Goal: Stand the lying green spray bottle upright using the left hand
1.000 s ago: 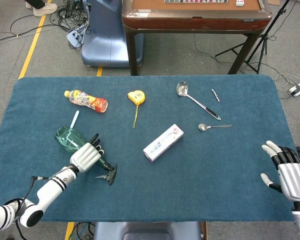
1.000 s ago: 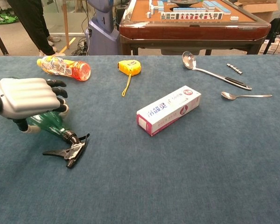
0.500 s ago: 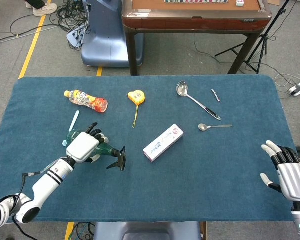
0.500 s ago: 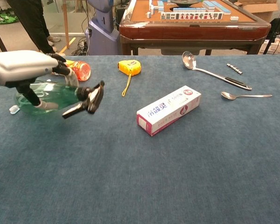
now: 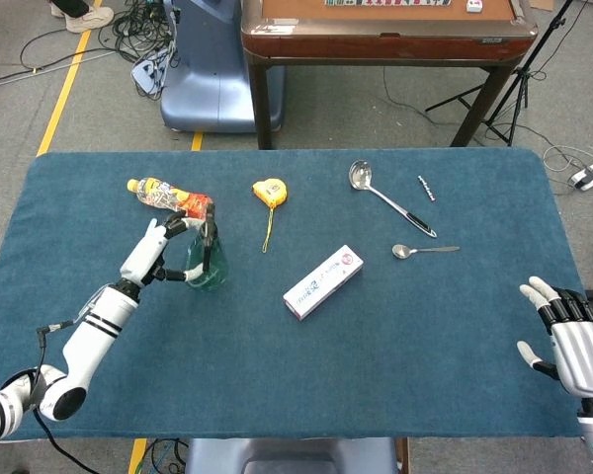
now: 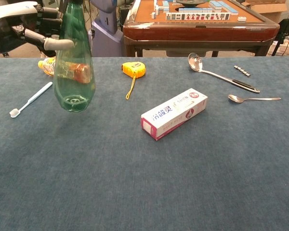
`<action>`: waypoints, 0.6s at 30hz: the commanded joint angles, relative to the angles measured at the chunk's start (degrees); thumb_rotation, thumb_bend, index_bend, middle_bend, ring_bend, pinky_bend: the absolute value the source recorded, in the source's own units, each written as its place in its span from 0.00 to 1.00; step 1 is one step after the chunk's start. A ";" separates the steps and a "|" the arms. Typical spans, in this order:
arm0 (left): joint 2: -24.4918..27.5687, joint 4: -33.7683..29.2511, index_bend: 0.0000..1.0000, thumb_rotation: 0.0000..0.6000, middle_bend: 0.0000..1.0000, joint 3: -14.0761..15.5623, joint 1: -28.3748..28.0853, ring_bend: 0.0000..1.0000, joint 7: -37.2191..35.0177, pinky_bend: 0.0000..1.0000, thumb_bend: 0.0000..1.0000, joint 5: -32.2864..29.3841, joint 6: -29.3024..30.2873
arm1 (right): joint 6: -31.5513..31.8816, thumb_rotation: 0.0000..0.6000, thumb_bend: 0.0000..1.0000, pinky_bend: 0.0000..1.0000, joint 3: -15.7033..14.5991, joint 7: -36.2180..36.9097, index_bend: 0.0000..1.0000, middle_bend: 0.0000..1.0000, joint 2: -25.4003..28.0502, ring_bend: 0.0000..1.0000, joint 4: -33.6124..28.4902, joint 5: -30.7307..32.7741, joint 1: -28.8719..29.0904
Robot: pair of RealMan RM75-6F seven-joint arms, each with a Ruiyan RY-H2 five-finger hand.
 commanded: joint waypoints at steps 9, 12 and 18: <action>-7.17 5.85 0.44 1.00 0.45 -3.46 0.50 0.18 -4.54 0.00 0.33 -4.07 -2.35 | 0.09 1.00 0.21 0.16 -0.03 0.39 0.18 0.14 0.06 0.14 0.29 0.39 -0.28; -9.12 7.93 0.44 1.00 0.45 -3.29 0.69 0.18 -3.72 0.00 0.33 -3.28 -1.23 | 0.10 1.00 0.21 0.16 -0.06 0.46 0.18 0.14 0.11 0.14 0.33 0.42 -0.33; -12.62 12.49 0.44 1.00 0.45 -2.11 1.29 0.18 -2.26 0.00 0.33 -0.03 1.55 | 0.29 1.00 0.21 0.16 -0.12 0.62 0.18 0.14 0.11 0.14 0.39 0.42 -0.54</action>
